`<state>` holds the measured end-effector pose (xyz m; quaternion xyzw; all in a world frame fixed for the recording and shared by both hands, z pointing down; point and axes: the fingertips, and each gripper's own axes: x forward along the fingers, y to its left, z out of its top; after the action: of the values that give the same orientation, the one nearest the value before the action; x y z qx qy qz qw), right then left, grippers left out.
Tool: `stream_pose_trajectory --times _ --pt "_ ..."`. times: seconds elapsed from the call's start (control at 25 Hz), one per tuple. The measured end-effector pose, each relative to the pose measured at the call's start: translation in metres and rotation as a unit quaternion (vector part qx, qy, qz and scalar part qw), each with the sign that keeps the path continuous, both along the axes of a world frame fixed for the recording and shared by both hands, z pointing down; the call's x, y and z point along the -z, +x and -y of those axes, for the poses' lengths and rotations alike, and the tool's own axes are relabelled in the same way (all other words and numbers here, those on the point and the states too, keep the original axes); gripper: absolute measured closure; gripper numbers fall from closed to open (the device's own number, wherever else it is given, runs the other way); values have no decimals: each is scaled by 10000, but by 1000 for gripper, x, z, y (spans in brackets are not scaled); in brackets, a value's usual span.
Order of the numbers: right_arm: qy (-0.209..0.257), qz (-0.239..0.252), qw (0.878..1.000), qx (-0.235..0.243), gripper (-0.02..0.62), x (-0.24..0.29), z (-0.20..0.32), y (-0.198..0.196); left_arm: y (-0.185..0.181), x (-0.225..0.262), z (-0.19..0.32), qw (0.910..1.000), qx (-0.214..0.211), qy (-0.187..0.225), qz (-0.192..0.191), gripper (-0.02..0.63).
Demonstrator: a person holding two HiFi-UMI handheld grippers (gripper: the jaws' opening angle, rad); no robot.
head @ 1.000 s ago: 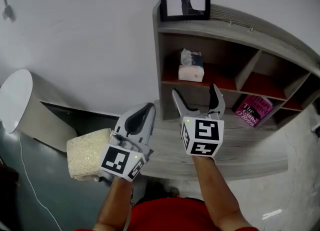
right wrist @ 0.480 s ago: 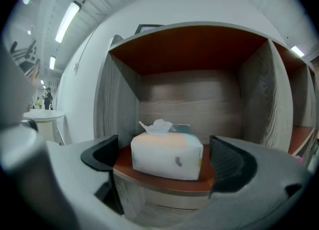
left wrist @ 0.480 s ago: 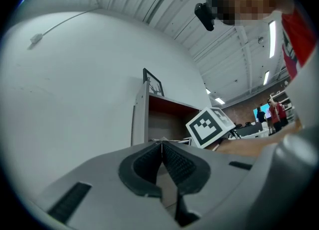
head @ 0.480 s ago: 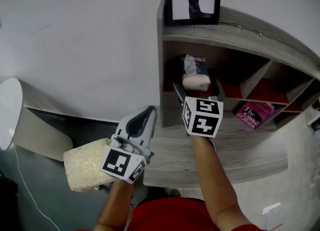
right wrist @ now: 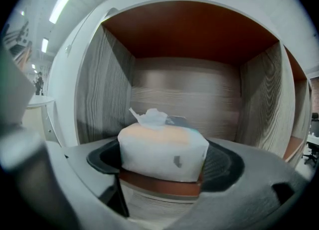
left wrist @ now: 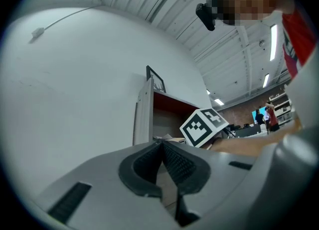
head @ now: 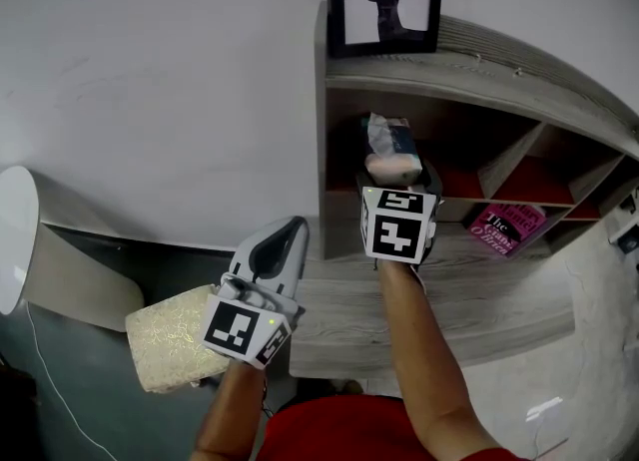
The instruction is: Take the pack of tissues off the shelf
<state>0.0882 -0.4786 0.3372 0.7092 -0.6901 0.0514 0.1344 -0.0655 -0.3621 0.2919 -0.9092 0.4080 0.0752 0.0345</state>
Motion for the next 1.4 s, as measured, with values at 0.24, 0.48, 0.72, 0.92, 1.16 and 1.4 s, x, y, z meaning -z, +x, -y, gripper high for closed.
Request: stream_pose_trajectory --times 0.24,0.48,0.72,0.92,1.16,1.4 --pt "199 67 9997 82 179 4 -8 3 5 -2 -8 10000 -82 -10 16 597" --pt "662 11 9972 340 181 23 -38 2 11 8 -19 9998 -136 104 55 597" --pt "1060 9 9916 740 183 43 -91 2 24 15 -34 9996 -189 213 74 597" --pt "1378 119 9857 967 184 59 -134 5 38 20 -45 9994 -201 267 24 597" --pt "1653 193 9795 1134 187 73 -180 15 50 20 -59 9994 -202 264 4 597" --pt "1706 218 9776 1210 192 67 -208 22 53 20 -70 9995 -134 295 15 597"
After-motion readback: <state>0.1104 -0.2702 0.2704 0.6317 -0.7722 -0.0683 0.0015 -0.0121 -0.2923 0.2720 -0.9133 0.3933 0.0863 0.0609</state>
